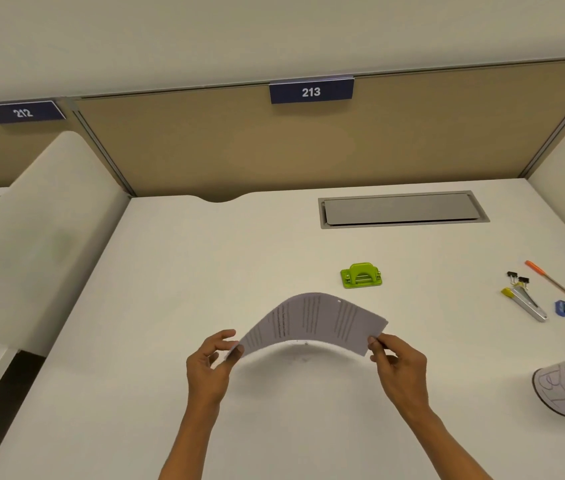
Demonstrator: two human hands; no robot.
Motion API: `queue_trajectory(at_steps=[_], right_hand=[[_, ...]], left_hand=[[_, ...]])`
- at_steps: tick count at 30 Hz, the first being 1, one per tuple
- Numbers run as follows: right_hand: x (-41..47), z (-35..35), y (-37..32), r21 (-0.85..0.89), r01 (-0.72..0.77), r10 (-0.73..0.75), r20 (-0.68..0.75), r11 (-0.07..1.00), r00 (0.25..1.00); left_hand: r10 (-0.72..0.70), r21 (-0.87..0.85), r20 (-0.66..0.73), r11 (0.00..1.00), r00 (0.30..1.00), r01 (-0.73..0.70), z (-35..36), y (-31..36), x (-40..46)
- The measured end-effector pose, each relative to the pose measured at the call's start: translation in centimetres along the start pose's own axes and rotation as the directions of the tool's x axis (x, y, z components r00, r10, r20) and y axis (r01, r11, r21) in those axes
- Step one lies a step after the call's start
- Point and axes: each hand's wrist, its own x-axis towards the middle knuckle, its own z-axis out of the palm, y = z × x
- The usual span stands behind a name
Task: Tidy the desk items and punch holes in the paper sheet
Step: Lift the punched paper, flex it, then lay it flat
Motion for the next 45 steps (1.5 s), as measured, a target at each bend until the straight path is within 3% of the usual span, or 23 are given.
queue_trajectory(at_steps=[5, 9, 13, 19, 23, 33, 45], right_hand=[[-0.6, 0.1, 0.2, -0.047, -0.009, 0.010, 0.024, 0.999, 1.000], [-0.5, 0.2, -0.2, -0.059, 0.059, -0.059, 0.010, 0.996, 0.998], [-0.8, 0.6, 0.5, -0.100, 0.023, -0.017, 0.057, 0.995, 0.998], [-0.7, 0.4, -0.4, -0.076, 0.070, -0.067, 0.034, 0.995, 0.997], [-0.7, 0.5, 0.2, -0.121, 0.050, -0.043, 0.060, 0.991, 0.997], [-1.2, 0.8, -0.1, -0.131, 0.105, -0.100, 0.039, 0.986, 0.994], [-1.1, 1.1, 0.2, -0.149, 0.051, -0.046, 0.033, 0.988, 0.998]], left_hand=[[-0.074, 0.029, -0.031, 0.997, 0.997, 0.075, 0.3, -0.3, -0.8], [0.005, 0.053, -0.029, 0.999, 1.000, -0.003, -0.5, 0.1, -0.4], [-0.079, 0.053, -0.044, 0.995, 0.996, 0.081, 0.0, 0.0, -0.9], [-0.026, 0.082, -0.062, 0.996, 0.998, 0.031, -1.0, 0.2, -0.2], [-0.088, 0.062, -0.057, 0.994, 0.994, 0.091, -0.5, -0.1, -0.5], [-0.044, 0.060, -0.053, 0.997, 0.998, 0.047, -0.4, 0.2, -1.1], [-0.076, 0.059, -0.112, 0.995, 0.991, 0.083, 0.3, -0.5, -1.6]])
